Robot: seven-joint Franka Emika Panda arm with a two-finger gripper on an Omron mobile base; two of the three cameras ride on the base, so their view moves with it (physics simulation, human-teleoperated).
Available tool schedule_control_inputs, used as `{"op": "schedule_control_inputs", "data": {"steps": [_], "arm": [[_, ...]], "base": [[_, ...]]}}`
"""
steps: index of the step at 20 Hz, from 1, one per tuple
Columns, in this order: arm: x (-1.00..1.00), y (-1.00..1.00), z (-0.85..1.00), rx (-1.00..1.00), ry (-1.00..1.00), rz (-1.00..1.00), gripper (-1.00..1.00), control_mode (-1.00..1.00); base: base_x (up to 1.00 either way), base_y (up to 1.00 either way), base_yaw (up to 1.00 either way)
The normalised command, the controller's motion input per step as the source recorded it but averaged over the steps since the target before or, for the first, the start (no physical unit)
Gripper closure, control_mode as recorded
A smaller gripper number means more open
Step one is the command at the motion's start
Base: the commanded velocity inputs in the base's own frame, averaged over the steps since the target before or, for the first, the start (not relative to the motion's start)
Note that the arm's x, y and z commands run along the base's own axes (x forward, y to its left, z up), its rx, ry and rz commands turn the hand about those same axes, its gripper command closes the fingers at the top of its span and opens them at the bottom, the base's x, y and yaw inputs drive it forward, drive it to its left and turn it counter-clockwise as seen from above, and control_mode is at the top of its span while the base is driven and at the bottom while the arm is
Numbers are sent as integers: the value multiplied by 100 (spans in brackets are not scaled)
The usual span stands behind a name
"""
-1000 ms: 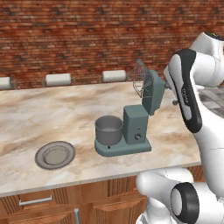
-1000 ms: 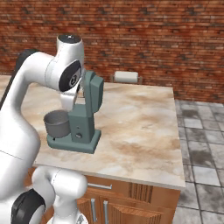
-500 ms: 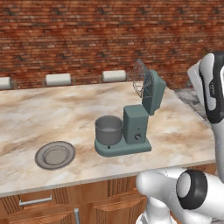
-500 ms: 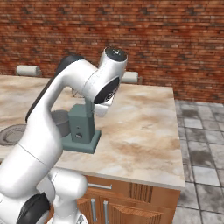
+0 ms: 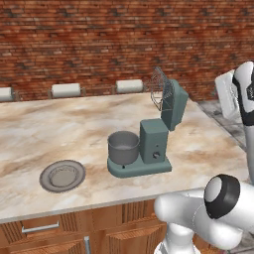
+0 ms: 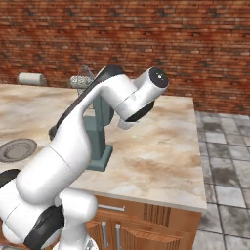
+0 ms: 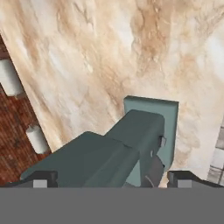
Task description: Add butter and sugar cubes to the stand mixer bowl and then turn on the stand mixer to begin making frosting.
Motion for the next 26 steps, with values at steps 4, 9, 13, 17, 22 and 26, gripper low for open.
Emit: {"op": "schedule_control_inputs", "data": {"steps": [4,9,13,17,22,26], "arm": [[77,17,-8,17,0,4,-100,-100],[67,4,-4,13,0,2,-100,-100],[27,23,0,9,0,2,-100,-100],[13,44,0,9,3,3,-100,-100],[30,42,-1,8,6,2,-100,-100],[22,35,0,7,3,1,-100,-100]], "base": [[0,0,0],[0,0,0],[0,0,0],[0,0,0],[0,0,0],[0,0,0]]}}
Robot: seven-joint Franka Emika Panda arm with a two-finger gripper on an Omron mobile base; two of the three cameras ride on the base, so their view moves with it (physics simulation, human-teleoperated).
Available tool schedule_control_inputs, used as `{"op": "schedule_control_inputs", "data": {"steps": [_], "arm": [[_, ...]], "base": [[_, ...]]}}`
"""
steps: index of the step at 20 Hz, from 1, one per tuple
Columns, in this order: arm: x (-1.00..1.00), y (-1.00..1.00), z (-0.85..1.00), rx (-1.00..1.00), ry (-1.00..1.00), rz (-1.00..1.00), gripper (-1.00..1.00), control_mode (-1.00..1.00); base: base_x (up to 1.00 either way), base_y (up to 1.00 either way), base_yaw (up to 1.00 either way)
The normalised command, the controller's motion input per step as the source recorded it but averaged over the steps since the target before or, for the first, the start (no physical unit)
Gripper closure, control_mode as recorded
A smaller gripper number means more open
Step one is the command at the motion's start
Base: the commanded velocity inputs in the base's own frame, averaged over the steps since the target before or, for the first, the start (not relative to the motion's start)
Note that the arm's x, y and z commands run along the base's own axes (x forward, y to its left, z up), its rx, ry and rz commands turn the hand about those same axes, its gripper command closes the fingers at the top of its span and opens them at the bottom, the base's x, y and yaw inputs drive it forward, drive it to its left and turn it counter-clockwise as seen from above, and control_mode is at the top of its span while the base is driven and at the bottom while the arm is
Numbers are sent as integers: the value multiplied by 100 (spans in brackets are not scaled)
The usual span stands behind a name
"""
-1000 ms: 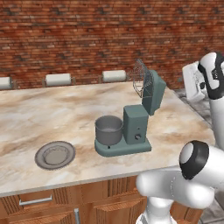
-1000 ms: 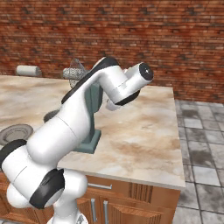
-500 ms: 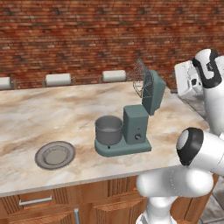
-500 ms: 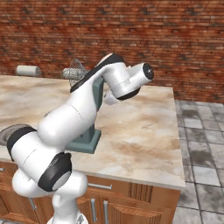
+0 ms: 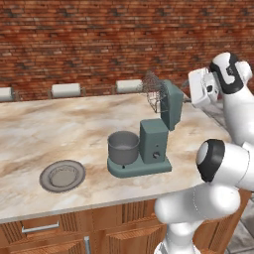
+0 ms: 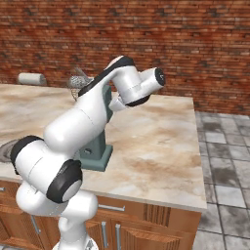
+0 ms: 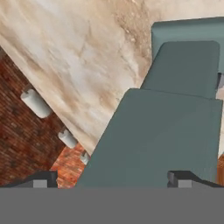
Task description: Add butter and sugar cubes to the stand mixer bowl and then turn on the stand mixer to begin making frosting.
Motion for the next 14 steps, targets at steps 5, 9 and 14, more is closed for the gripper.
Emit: {"op": "schedule_control_inputs", "data": {"steps": [5,9,14], "arm": [[7,39,-1,4,2,1,-100,-100],[0,56,-12,0,6,1,-100,-100],[-13,64,-27,0,9,2,-100,-100]], "base": [[0,0,0],[0,0,0],[0,0,0]]}}
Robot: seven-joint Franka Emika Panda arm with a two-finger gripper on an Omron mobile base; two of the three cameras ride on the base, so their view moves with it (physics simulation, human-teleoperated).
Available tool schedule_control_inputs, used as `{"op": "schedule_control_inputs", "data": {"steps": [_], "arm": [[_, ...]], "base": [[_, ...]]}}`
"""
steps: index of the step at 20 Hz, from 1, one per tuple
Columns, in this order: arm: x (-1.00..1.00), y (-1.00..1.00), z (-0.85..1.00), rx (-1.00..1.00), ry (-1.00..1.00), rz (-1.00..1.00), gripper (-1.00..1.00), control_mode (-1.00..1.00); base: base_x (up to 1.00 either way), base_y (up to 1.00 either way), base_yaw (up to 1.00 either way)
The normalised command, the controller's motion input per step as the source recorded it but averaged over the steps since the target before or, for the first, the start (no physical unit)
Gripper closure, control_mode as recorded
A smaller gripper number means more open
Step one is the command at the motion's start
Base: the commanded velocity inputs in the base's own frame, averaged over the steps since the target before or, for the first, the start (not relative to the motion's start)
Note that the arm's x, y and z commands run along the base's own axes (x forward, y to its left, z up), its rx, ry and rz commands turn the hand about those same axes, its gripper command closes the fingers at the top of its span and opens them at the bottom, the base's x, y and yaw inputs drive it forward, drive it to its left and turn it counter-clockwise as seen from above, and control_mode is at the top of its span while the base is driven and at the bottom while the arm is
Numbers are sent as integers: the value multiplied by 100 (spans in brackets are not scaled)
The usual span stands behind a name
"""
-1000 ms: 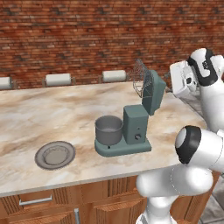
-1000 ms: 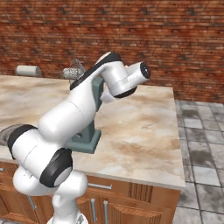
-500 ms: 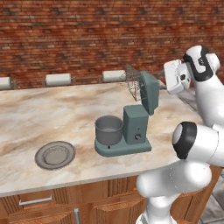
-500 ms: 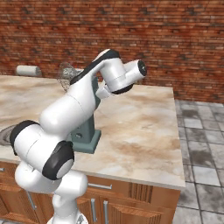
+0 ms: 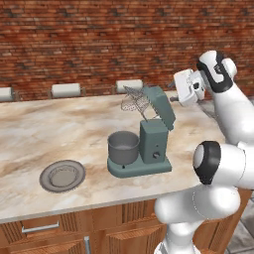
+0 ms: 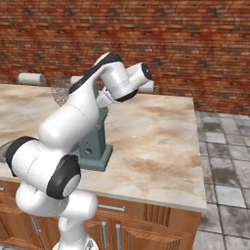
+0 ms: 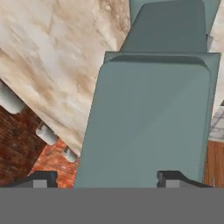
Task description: Add butter and sugar cubes to the stand mixer bowl and then turn on the stand mixer to begin making frosting.
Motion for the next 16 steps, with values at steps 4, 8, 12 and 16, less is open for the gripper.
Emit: {"op": "schedule_control_inputs", "data": {"steps": [4,8,12,16], "arm": [[-17,68,-43,0,10,2,-100,-100],[-6,67,-60,-1,14,1,-100,-100],[-1,67,-72,-4,16,0,-100,-100],[-12,50,-43,-6,7,0,-100,-100]], "base": [[0,0,0],[0,0,0],[0,0,0],[0,0,0]]}}
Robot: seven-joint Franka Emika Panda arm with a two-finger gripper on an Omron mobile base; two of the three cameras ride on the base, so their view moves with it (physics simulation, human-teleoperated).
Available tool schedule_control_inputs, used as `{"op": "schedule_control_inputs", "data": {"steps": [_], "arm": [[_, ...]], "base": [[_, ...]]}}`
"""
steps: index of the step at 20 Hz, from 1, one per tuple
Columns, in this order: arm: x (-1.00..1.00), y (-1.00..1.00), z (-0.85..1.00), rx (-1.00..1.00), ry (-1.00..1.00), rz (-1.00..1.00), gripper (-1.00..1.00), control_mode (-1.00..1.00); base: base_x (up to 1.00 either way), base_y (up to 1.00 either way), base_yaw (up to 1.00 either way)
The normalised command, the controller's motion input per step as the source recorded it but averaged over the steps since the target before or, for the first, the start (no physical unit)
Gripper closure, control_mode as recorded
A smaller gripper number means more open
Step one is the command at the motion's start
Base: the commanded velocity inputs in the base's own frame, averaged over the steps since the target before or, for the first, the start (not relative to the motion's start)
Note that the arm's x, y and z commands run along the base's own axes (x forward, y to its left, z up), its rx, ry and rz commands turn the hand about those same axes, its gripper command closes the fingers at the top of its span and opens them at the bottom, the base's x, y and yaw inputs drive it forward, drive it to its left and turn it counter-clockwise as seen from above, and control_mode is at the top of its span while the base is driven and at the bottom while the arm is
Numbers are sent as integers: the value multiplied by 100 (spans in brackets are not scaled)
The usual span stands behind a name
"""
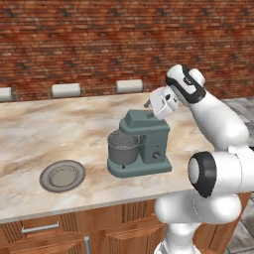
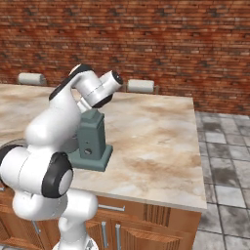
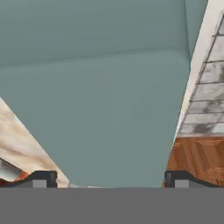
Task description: Add butter and sugar cubes to the stand mixer bowl and then turn on the stand mixer to begin making frosting.
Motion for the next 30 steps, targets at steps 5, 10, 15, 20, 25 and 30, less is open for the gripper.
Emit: {"op": "schedule_control_inputs", "data": {"steps": [5,10,15,20,25,30], "arm": [[-71,2,29,0,-17,0,-100,-100],[-96,-1,49,0,-29,0,-100,-100],[-91,-3,64,0,-35,0,-100,-100],[-49,0,61,-14,-24,0,-100,-100],[-41,0,65,-30,-7,0,-100,-100],[-59,-1,41,-39,0,5,-100,-100]], "base": [[0,0,0],[0,0,0],[0,0,0],[0,0,0],[0,0,0],[0,0,0]]}}
